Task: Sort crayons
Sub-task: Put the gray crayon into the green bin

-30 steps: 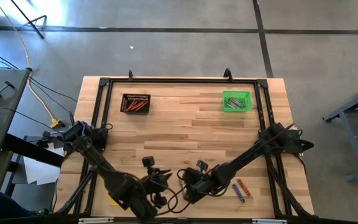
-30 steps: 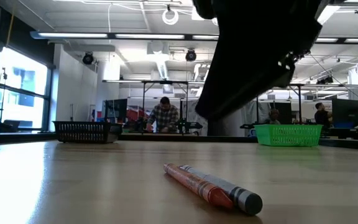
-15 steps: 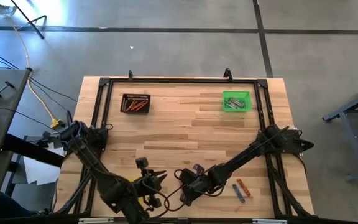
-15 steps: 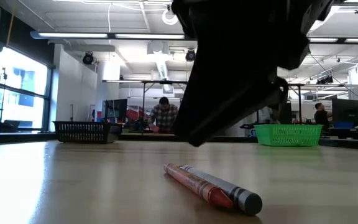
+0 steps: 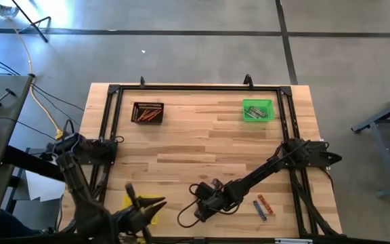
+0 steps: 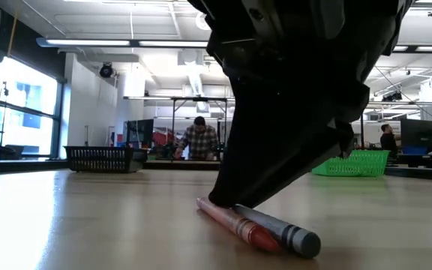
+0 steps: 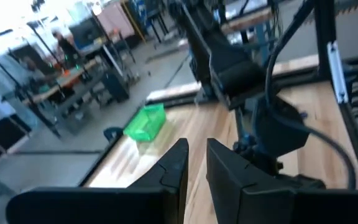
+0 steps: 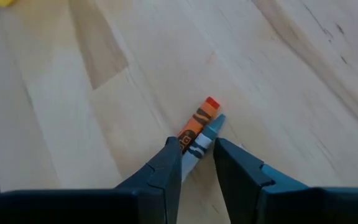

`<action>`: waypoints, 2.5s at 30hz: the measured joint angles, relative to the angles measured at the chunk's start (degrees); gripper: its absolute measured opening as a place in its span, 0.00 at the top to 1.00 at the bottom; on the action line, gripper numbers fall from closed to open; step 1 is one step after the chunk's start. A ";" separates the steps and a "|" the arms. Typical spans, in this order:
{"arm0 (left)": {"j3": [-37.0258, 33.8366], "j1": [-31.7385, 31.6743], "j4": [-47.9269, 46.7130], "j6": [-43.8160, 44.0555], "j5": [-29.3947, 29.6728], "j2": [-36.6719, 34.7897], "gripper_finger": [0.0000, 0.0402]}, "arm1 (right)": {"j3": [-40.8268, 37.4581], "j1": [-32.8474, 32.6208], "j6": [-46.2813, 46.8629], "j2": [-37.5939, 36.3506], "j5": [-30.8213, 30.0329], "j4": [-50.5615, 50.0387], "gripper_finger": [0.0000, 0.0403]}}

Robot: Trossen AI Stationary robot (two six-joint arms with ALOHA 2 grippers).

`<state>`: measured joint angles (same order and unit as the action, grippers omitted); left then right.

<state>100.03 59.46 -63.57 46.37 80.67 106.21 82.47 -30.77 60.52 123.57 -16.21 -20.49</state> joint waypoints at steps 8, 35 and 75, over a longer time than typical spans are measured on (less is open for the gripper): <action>0.00 3.11 0.44 0.04 4.73 0.00 0.89 | 0.08 -0.01 0.99 0.00 0.27 -2.95 0.77; 0.00 3.15 0.45 0.15 3.90 0.00 0.89 | 6.18 0.34 -7.73 0.46 4.53 -21.67 0.77; -0.02 3.15 0.48 0.18 3.86 0.07 0.89 | 7.05 2.77 -16.62 0.08 5.78 -28.83 0.99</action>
<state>100.01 62.61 -63.09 46.55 84.53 106.28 89.52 -28.00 43.91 123.65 -10.43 -49.31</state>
